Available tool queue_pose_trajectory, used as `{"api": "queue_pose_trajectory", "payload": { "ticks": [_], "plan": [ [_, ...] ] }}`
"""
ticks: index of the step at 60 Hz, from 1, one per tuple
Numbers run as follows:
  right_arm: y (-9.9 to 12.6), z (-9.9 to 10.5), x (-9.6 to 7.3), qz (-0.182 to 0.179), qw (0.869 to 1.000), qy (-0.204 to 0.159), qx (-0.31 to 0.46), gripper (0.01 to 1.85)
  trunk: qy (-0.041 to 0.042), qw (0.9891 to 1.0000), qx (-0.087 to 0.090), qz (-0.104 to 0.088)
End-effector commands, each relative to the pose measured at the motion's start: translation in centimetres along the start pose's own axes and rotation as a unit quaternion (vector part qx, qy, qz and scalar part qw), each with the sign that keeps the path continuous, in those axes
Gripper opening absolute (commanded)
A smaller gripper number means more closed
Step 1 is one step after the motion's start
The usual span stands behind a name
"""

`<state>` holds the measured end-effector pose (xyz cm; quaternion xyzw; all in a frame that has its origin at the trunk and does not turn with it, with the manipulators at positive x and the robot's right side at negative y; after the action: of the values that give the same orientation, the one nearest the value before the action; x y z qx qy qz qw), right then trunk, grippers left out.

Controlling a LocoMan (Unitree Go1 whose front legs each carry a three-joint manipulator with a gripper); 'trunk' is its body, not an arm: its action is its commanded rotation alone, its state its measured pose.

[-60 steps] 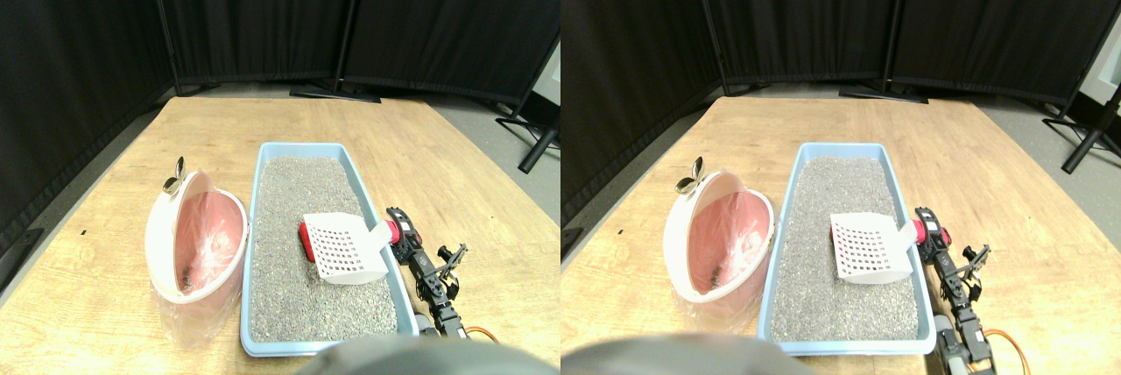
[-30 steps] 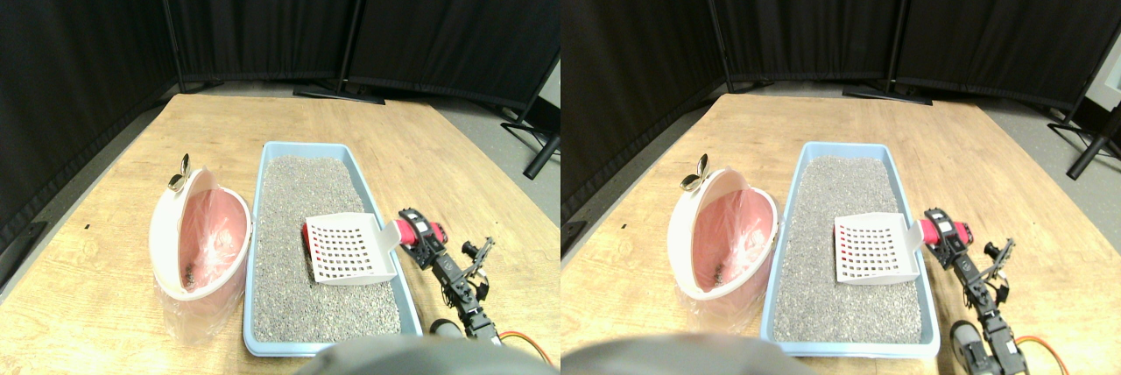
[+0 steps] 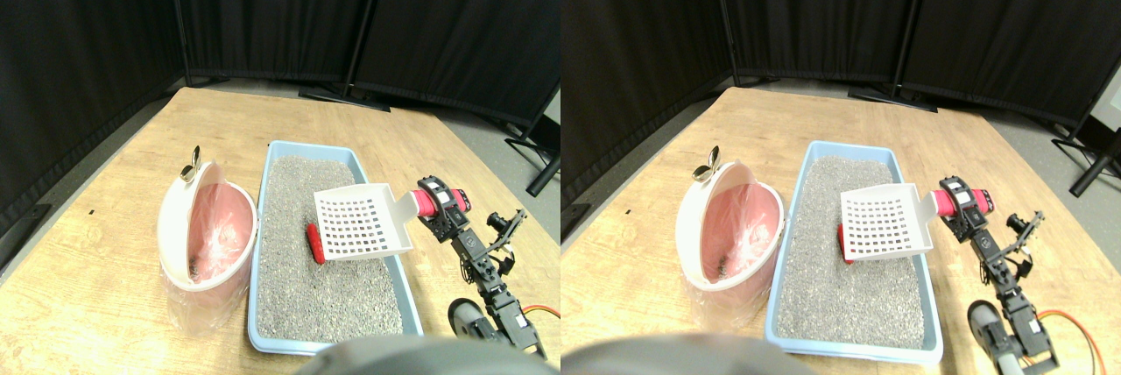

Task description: Scoop (unimanual)

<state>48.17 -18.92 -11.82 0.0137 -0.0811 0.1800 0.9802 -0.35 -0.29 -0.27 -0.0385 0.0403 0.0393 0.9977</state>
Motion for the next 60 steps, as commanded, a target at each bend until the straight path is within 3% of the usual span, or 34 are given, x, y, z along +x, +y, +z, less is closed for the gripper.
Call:
{"api": "queue_pose_trajectory", "payload": {
  "ticks": [1, 14, 20, 31, 52, 60],
  "plan": [
    [-0.2, 1.3, 0.2, 0.011, 0.999, -0.031, -0.008, 0.05, 0.0083, 0.9998, -0.011, 0.015],
    [-1.1, 2.2, 0.9, 0.022, 0.999, -0.030, -0.035, 0.05, 0.0043, 0.9996, -0.015, 0.025],
    [-1.3, 2.3, 1.0, 0.020, 0.999, -0.024, -0.043, 0.05, -0.0040, 0.9994, -0.017, 0.031],
    [-1.7, 2.4, 1.5, 0.014, 0.997, -0.009, -0.072, 0.05, -0.0084, 0.9992, -0.017, 0.036],
    [-2.5, 3.0, 3.5, 0.027, 0.982, 0.027, -0.183, 0.05, -0.0091, 0.9986, -0.025, 0.047],
    [-2.5, 3.5, 4.2, 0.031, 0.976, 0.038, -0.212, 0.05, -0.0055, 0.9984, -0.027, 0.048]
  ]
}}
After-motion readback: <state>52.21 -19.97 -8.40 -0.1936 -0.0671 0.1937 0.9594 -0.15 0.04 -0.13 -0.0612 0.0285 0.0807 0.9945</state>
